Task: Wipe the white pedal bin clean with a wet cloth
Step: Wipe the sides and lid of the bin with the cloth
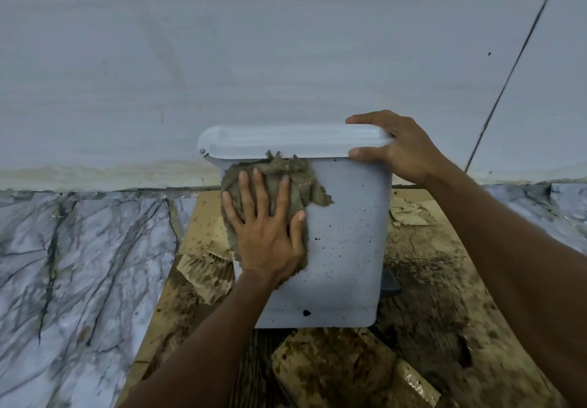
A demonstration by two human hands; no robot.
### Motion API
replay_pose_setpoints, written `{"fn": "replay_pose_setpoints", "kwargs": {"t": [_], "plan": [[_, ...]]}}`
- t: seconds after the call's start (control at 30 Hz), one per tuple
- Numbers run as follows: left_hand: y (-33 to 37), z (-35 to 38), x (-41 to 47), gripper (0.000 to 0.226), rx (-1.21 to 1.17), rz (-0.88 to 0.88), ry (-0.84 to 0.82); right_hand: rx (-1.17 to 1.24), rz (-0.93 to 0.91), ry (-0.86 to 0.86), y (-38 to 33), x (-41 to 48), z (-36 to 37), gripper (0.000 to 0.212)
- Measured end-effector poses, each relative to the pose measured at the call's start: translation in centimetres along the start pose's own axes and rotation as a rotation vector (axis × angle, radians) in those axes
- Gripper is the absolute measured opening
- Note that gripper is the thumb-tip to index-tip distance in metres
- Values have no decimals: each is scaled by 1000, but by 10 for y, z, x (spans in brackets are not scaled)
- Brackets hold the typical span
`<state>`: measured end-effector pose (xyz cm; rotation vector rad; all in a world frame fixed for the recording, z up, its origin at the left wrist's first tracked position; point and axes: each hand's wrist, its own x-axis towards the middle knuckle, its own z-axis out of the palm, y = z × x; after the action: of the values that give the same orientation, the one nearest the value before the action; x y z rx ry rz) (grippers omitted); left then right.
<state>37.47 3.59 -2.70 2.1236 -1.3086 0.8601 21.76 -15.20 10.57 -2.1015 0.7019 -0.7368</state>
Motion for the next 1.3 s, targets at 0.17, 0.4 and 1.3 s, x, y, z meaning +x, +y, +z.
{"fn": "replay_pose_setpoints", "kwargs": {"t": [0.17, 0.4, 1.3], "plan": [[50, 5, 17, 44, -71, 75, -96, 48, 15, 21, -1, 5, 3, 46], [6, 7, 15, 57, -10, 155, -89, 19, 12, 10, 0, 7, 1, 43], [36, 36, -67, 62, 0, 897, -319, -2, 56, -9, -4, 0, 1, 45]]}}
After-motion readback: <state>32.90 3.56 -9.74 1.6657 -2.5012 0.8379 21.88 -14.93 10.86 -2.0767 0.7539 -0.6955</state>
